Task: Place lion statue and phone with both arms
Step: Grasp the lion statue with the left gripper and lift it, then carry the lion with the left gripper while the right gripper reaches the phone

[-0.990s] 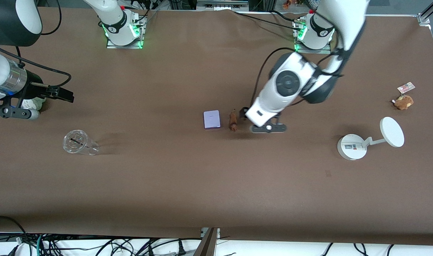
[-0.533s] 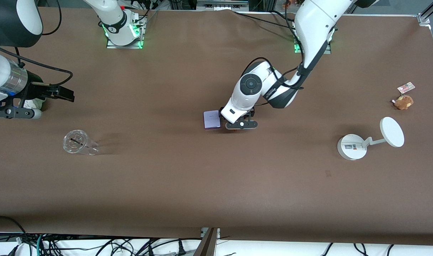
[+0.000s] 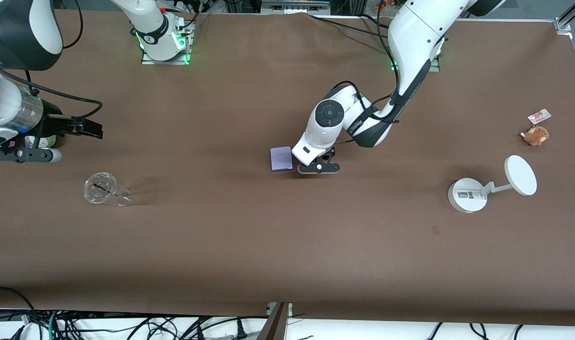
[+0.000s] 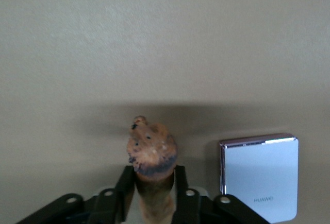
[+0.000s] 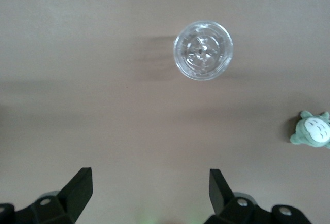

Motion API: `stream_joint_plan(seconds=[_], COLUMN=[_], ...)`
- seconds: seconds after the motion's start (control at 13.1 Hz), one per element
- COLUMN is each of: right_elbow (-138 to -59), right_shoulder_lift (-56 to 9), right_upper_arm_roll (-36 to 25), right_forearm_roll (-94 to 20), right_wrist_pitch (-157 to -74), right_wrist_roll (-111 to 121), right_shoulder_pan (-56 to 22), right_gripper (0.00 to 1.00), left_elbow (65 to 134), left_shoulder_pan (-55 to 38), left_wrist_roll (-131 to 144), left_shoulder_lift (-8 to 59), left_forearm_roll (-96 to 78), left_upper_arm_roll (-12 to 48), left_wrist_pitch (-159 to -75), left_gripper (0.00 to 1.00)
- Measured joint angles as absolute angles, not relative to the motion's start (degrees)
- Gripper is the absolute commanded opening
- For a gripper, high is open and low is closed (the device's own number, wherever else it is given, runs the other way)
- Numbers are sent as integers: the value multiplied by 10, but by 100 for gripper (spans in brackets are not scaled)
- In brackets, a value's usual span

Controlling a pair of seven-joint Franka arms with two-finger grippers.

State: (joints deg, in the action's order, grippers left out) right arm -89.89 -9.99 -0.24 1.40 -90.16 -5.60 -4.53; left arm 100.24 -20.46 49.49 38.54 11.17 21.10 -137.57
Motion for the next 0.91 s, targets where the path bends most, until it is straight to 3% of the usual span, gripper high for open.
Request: stream_joint_plan(seconds=[0.38, 0.61, 0.91], right_elbow=[-897, -895, -895], right_shoulder_lift=[-148, -196, -277], right_upper_arm_roll=[0, 1, 2], right_forearm_roll=[11, 1, -1], right_wrist_pitch=[-985, -1046, -1118], right_wrist_roll=[-62, -104, -144], right_shoulder_pan=[-105, -154, -237], right_gripper=[100, 100, 100], left_elbow=[983, 983, 991], left_shoulder_pan=[-161, -76, 50], left_wrist_roll=[465, 348, 186], left_shoulder_lift=[335, 295, 293], left_forearm_roll=[113, 114, 115], left_upper_arm_roll=[204, 201, 196], left_wrist_pitch=[-1250, -1171, -1160], left_gripper=[13, 14, 16])
